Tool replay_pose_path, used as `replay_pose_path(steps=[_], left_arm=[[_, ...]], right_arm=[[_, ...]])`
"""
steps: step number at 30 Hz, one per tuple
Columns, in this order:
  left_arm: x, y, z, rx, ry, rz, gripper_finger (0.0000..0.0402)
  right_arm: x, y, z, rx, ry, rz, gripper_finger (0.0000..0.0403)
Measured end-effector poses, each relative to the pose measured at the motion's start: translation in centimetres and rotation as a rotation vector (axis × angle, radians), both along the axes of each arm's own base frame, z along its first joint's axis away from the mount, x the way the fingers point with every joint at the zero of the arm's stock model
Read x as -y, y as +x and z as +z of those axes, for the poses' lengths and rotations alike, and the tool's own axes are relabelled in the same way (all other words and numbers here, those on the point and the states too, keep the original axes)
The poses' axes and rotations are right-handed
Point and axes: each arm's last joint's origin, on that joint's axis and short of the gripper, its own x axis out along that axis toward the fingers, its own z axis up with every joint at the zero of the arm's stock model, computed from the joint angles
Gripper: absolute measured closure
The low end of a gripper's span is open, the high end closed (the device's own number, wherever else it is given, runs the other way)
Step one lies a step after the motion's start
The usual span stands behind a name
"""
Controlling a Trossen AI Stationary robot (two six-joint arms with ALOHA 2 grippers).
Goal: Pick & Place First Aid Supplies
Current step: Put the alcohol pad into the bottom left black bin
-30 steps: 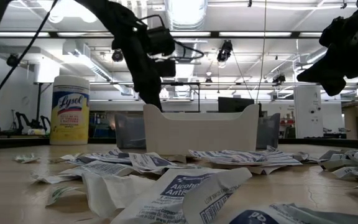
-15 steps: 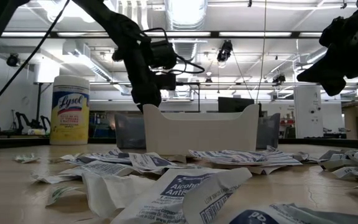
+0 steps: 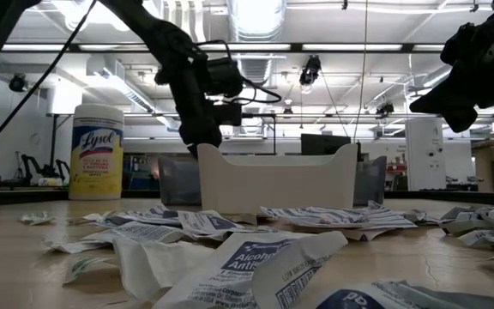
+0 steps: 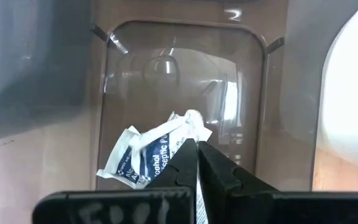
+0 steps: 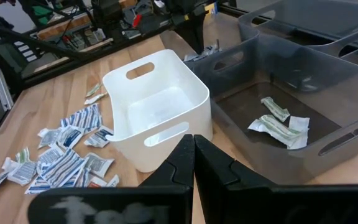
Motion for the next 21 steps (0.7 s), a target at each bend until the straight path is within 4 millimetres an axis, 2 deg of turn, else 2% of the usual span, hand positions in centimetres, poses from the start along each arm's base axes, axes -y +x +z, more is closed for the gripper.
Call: replay_pose_path(steps=[6, 9, 15, 21], left_arm=[[0.0, -0.1, -0.1, -0.005, 0.000, 0.007, 0.0329], [-0.1, -0.1, 0.6, -0.013, 0.021, 0.029, 0.0299], [0.3, -1.4, 4.6, -0.019, 0.041, 0.130, 0.0271], [2.3, -3.2, 8.9, 0.070, -0.158, 0.372, 0.0270]], right_arm=[[0.0, 0.0, 0.0, 0.000, 0.000, 0.000, 0.0394], [0.0, 0.0, 0.0, 0.000, 0.000, 0.000, 0.0394], [0.0, 0.0, 0.0, 0.001, 0.000, 0.001, 0.0394], [0.0, 0.0, 0.0, 0.000, 0.000, 0.001, 0.0394]])
